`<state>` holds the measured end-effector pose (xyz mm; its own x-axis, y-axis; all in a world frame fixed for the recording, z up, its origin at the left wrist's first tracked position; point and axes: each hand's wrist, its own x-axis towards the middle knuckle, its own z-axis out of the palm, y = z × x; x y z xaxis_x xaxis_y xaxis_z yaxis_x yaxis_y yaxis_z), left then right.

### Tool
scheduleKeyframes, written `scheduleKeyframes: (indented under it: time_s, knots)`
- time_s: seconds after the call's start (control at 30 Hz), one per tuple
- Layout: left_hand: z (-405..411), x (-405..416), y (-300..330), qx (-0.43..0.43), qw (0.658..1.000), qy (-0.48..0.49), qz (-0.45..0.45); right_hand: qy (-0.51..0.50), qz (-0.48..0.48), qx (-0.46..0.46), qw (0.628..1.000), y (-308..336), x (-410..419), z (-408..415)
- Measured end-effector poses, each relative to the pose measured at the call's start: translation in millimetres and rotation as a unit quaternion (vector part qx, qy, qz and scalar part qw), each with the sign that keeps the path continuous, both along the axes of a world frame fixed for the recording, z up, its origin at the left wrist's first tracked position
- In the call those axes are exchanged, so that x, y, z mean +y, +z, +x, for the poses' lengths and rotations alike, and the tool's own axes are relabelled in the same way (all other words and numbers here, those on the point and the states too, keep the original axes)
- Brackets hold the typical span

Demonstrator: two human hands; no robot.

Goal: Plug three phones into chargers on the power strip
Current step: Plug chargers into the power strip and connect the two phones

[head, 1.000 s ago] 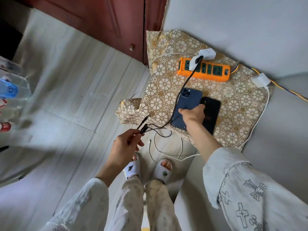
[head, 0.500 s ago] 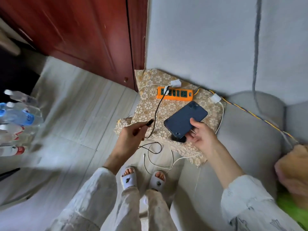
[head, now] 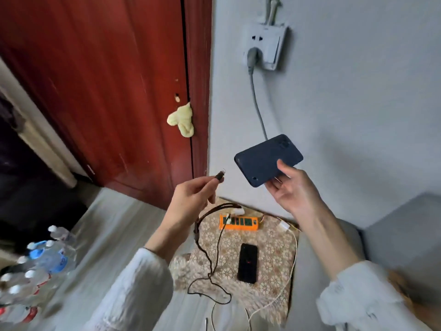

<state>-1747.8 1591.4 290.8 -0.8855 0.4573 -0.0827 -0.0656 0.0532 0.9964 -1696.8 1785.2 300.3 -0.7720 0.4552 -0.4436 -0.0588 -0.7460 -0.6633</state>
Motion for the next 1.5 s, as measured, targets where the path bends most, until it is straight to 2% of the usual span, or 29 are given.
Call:
scheduleKeyframes:
  time_s: [0.17, 0.3, 0.67, 0.9, 1.17, 1.37, 1.5]
  knots:
    - [9, 1, 50, 0.032, 0.998, 0.0, 0.052, 0.015, -0.009, 0.088, 0.996, 47, -11, 5]
    - [16, -1, 71, 0.084, 0.996, 0.007, 0.038, 0.033, -0.007, 0.126, 0.991, 59, -21, 10]
    - [30, -3, 81, 0.123, 0.992, -0.017, 0.035, 0.057, 0.013, 0.162, 0.985, 62, -23, 18]
    - [20, 0, 74, 0.147, 0.989, 0.016, -0.021, 0.055, 0.066, 0.185, 0.979, 61, -21, 15]
    - [11, -1, 68, 0.172, 0.983, 0.013, -0.06, 0.063, 0.145, 0.17, 0.973, 61, -18, 16]
    - [8, 2, 44, 0.16, 0.985, 0.041, -0.05, 0.059, 0.124, 0.146, 0.98, 42, -27, 14]
    - [9, 1, 19, 0.139, 0.987, -0.059, -0.063, 0.08, 0.15, 0.101, 0.98, 32, -16, 13]
